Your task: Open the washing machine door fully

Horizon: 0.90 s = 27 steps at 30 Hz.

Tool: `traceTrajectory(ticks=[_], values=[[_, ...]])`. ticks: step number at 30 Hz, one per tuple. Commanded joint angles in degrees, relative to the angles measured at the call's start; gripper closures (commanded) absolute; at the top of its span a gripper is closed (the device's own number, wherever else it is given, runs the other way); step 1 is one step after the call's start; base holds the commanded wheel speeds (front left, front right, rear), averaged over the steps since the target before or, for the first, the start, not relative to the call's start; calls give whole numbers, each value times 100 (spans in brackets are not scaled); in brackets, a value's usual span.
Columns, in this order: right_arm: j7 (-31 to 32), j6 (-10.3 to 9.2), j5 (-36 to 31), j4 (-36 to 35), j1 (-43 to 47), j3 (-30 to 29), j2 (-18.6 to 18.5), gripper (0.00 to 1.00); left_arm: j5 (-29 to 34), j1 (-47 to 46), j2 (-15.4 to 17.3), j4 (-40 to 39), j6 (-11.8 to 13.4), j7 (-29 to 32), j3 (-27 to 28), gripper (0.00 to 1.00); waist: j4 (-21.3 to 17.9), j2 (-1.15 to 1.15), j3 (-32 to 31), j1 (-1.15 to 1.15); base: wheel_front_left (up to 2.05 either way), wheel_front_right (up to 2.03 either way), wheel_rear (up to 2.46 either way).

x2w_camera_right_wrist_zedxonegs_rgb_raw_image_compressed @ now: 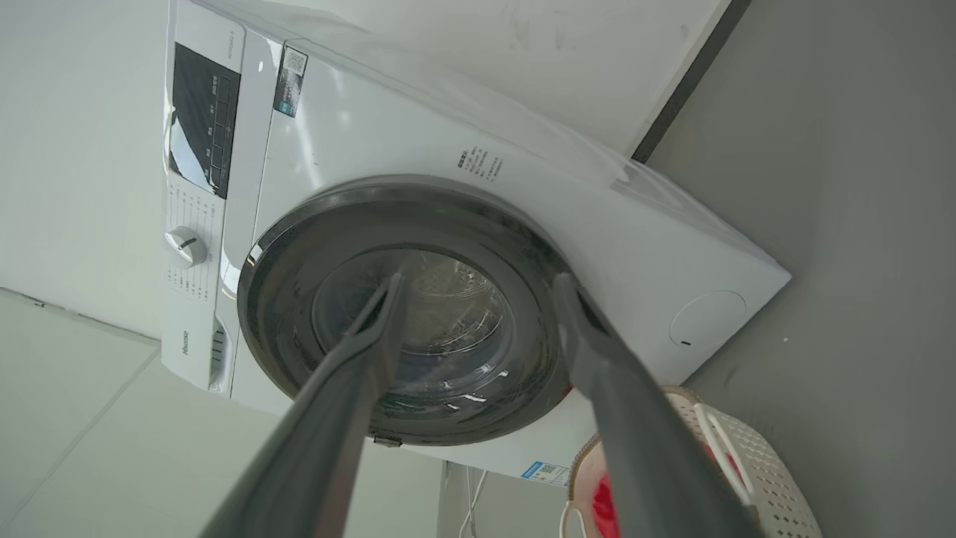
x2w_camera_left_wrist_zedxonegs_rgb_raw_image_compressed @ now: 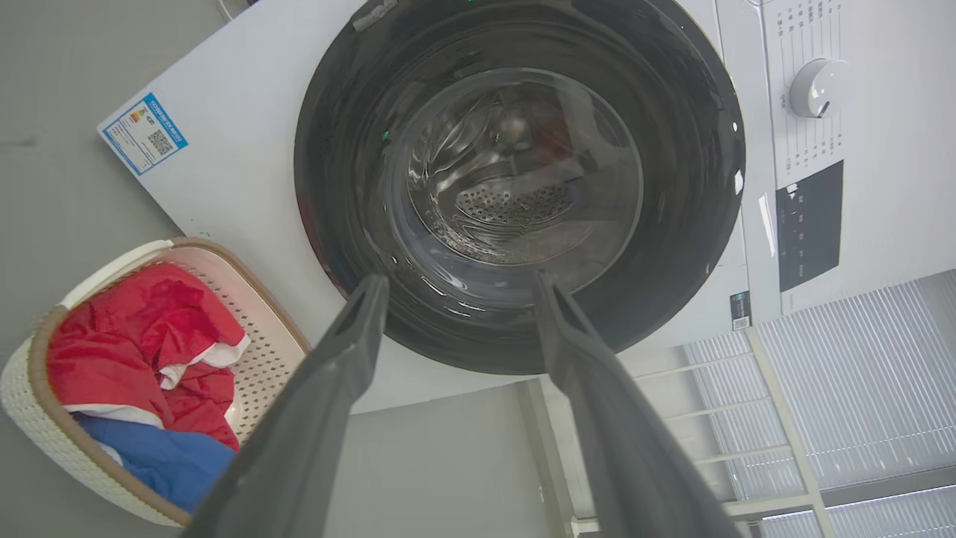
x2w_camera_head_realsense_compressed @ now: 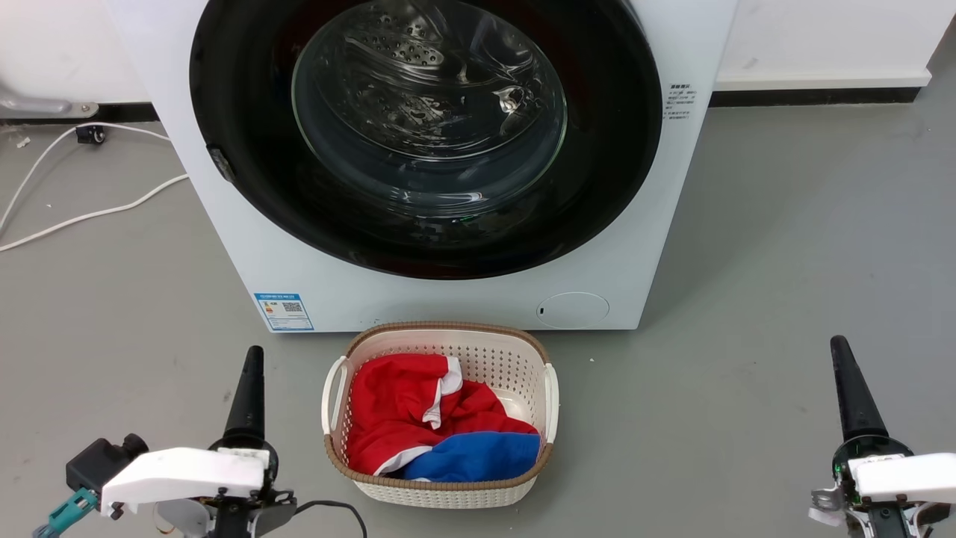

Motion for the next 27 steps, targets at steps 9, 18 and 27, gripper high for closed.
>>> traceTrajectory(ticks=[9,18,27], values=[[-246,9,-1518,-559,80,122,-14,0,1410,42,24,-325,251,-245,-229,0,5,0,13,0,0,0,0],[-424,10,-2696,-771,240,263,-12,0,2369,123,26,-442,422,-429,-407,0,11,0,17,0,0,0,0],[-590,11,-3575,-868,384,317,-10,0,3142,206,79,-544,486,-590,-593,0,19,0,10,0,0,0,0]])
